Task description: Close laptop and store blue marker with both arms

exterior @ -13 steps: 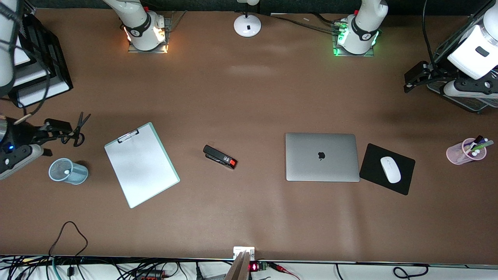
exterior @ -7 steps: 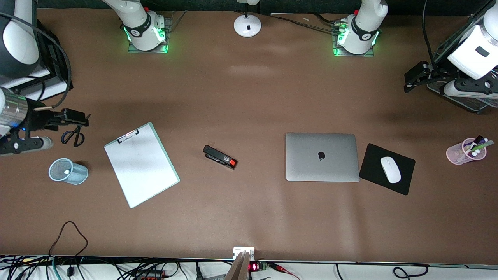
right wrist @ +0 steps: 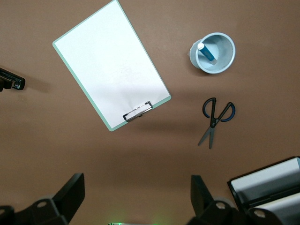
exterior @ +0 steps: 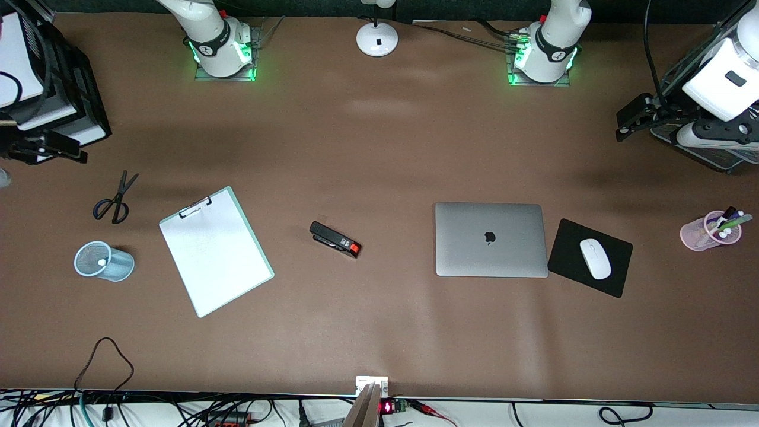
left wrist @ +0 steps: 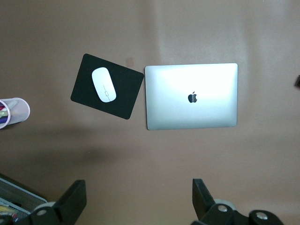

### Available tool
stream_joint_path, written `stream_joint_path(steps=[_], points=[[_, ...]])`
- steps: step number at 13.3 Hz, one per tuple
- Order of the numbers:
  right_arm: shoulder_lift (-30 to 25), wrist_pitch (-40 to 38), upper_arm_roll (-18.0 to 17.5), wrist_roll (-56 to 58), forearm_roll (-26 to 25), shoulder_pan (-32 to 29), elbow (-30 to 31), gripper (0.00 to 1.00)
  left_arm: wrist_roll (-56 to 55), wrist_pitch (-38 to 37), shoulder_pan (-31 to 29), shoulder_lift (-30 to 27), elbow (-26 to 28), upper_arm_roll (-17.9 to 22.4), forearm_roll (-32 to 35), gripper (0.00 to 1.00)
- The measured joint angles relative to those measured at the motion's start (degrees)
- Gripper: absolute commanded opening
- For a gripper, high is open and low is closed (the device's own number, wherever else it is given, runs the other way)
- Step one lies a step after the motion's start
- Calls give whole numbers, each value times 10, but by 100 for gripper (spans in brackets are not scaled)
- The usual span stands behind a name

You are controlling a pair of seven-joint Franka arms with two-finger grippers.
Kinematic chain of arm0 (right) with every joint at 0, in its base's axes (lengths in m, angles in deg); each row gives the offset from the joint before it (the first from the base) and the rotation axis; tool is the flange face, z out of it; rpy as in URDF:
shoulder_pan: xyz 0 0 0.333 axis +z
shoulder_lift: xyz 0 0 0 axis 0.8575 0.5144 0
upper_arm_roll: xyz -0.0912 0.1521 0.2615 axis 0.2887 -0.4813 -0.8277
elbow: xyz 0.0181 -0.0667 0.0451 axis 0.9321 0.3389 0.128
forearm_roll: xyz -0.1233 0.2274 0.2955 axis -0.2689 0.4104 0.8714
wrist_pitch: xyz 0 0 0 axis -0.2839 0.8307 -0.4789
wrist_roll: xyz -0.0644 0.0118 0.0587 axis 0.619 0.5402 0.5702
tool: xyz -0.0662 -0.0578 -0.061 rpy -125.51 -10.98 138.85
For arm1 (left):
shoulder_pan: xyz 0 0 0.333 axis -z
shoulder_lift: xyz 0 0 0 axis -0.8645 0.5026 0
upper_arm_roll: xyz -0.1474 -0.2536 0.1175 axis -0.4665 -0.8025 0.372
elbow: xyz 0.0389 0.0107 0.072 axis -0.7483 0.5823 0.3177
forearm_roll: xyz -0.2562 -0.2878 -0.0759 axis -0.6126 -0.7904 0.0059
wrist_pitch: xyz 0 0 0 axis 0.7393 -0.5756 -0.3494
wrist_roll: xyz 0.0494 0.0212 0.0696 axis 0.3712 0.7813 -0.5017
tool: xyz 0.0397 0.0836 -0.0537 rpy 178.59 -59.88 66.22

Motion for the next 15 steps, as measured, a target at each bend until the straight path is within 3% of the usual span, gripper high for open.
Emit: stream_joint_path(steps=[6,15], points=[[-68,42,1,-16,-5,-2,89,100,0,0,0,0,0,0,0,100],[-85,55,-3,-24,-5,-2,91,100,0,0,0,0,0,-1,0,100]])
